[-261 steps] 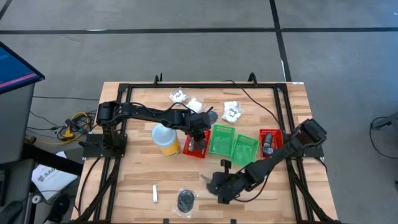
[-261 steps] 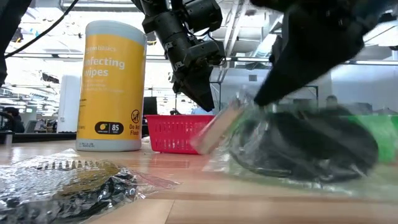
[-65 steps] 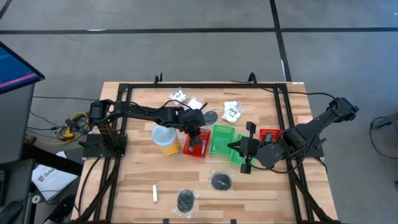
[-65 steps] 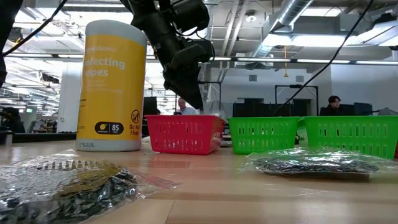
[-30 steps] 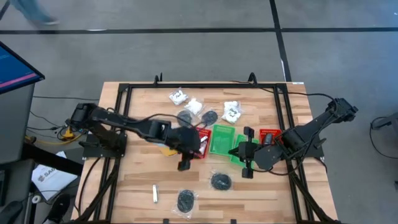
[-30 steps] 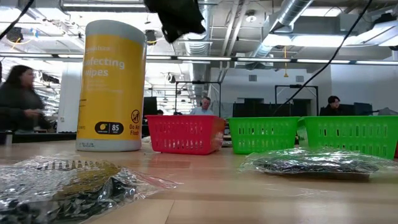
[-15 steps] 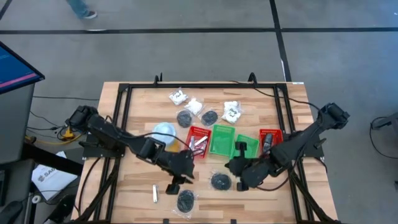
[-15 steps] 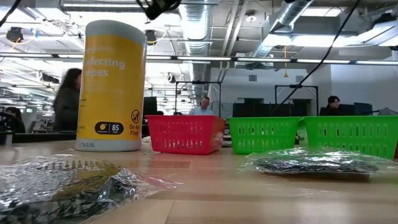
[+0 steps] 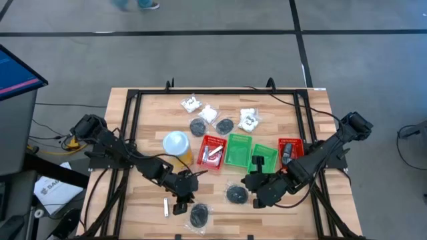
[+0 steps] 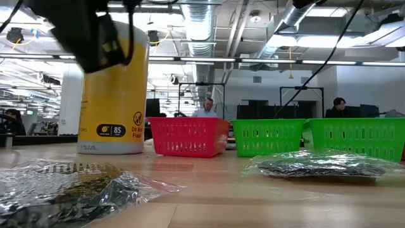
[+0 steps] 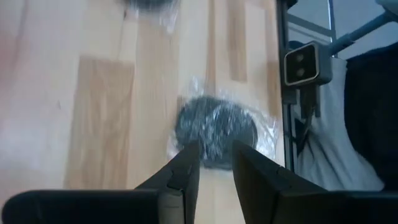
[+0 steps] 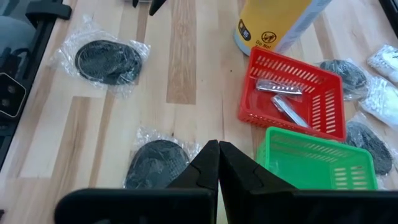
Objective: Pick & Place Travel size toiletries
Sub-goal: Put the black hairbrush into the right green bin
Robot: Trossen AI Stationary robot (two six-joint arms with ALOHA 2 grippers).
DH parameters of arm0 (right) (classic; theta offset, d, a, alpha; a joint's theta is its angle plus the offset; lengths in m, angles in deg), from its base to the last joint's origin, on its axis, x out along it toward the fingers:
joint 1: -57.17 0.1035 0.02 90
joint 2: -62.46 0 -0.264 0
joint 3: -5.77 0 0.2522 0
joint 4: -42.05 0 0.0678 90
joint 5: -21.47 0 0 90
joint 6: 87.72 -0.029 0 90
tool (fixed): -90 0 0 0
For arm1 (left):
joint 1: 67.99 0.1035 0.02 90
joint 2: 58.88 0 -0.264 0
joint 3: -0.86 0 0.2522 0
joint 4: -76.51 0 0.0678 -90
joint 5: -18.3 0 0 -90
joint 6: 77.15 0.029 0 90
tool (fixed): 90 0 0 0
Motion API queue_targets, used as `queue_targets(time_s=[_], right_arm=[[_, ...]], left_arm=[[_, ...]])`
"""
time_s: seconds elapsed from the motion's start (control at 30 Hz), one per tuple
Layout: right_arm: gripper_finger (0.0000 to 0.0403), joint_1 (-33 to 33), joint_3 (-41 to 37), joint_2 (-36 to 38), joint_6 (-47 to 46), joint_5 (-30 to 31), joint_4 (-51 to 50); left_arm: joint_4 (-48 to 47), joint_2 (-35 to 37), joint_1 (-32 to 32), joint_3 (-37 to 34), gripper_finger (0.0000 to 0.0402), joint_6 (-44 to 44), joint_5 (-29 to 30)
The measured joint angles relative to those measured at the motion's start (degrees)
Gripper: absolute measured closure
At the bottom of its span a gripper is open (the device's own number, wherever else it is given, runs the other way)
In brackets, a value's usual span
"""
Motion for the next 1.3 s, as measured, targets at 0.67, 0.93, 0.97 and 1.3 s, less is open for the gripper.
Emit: queue_targets(time_s=[0.67, 0.93, 0.97, 1.3], right_arm=[[0.0403, 0.0, 0.0, 0.0, -1.5, 0.0, 0.2], [0.0403, 0.7, 0.0, 0.0, -1.7, 0.0, 0.2], [0.0403, 0.8, 0.0, 0.0, -1.7, 0.0, 0.2], [0.0403, 0.7, 0.0, 0.0, -3.0, 0.0, 0.2]], left_arm=[[3.3, -0.1, -9.7, -5.1, 0.0316, -16.1, 13.0], [7.7, -2.6, -11.5, -5.1, 0.0316, -16.4, 16.0], [8.1, -3.3, -11.5, -5.1, 0.0316, -16.4, 15.3], [9.4, -7.8, -11.0, -5.1, 0.0316, -16.4, 15.4]])
